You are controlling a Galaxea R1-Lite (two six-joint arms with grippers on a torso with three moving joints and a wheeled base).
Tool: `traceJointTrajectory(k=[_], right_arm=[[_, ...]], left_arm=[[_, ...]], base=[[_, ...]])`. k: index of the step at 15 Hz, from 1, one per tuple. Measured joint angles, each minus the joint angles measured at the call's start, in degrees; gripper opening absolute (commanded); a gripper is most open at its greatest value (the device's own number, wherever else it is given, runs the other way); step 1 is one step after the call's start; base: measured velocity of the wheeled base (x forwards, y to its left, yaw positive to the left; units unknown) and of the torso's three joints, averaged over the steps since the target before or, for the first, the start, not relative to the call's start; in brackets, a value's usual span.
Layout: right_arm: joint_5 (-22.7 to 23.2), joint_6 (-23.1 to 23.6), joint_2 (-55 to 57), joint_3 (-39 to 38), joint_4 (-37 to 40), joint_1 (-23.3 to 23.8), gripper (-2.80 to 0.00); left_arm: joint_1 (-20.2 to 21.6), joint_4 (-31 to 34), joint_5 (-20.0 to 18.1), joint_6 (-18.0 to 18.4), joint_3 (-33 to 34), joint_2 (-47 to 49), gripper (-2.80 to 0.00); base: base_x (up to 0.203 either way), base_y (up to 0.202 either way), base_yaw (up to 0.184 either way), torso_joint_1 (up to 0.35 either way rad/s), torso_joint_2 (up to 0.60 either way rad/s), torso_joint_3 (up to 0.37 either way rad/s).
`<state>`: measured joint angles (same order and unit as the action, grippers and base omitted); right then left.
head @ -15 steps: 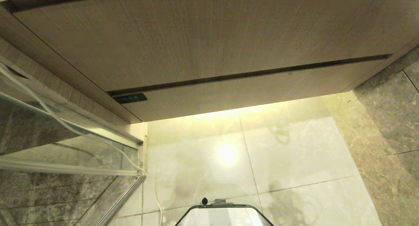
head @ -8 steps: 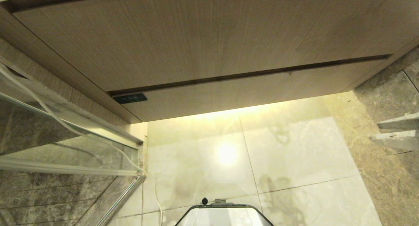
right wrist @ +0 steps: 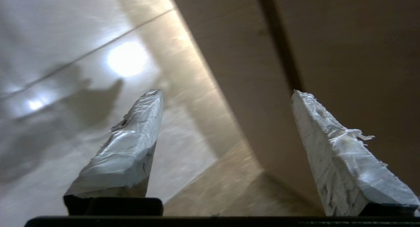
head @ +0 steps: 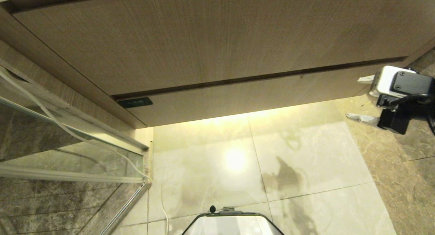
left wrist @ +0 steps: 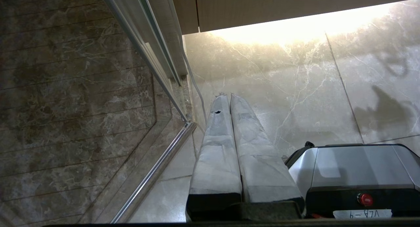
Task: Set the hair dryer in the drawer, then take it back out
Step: Pull open the drawer
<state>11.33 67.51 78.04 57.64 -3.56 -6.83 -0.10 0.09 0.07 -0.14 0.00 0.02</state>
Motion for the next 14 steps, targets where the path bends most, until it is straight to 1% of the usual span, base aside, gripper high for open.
traceJointTrajectory(k=[2,3,4,6,9,12,14], right_arm=[[0.4,3.9,3.6,-2.6,-11.8,0.0,0.00],[1.2,5.7,5.1,-3.5,-16.0,0.0,0.00],[3.3,6.2,6.6,-3.9,-18.6,0.0,0.00],[8.0,6.8,9.5,-4.1,-20.9,0.1,0.00],[12.1,7.6,14.0,-3.6,-25.4,0.8,0.00],[13.8,9.9,17.5,-3.1,-26.3,1.8,0.00],[13.9,11.0,19.8,-2.3,-27.2,2.3,0.00]], left_arm=[[0.0,0.0,0.0,0.0,0.0,0.0,-2.80],[0.0,0.0,0.0,0.0,0.0,0.0,-2.80],[0.0,0.0,0.0,0.0,0.0,0.0,-2.80],[0.0,0.0,0.0,0.0,0.0,0.0,-2.80],[0.0,0.0,0.0,0.0,0.0,0.0,-2.80],[0.0,0.0,0.0,0.0,0.0,0.0,-2.80],[0.0,0.0,0.0,0.0,0.0,0.0,-2.80]], base=[[0.000,0.000,0.000,0.000,0.00,0.000],[0.000,0.000,0.000,0.000,0.00,0.000],[0.000,0.000,0.000,0.000,0.00,0.000],[0.000,0.000,0.000,0.000,0.00,0.000],[0.000,0.000,0.000,0.000,0.00,0.000],[0.000,0.000,0.000,0.000,0.00,0.000],[0.000,0.000,0.000,0.000,0.00,0.000]])
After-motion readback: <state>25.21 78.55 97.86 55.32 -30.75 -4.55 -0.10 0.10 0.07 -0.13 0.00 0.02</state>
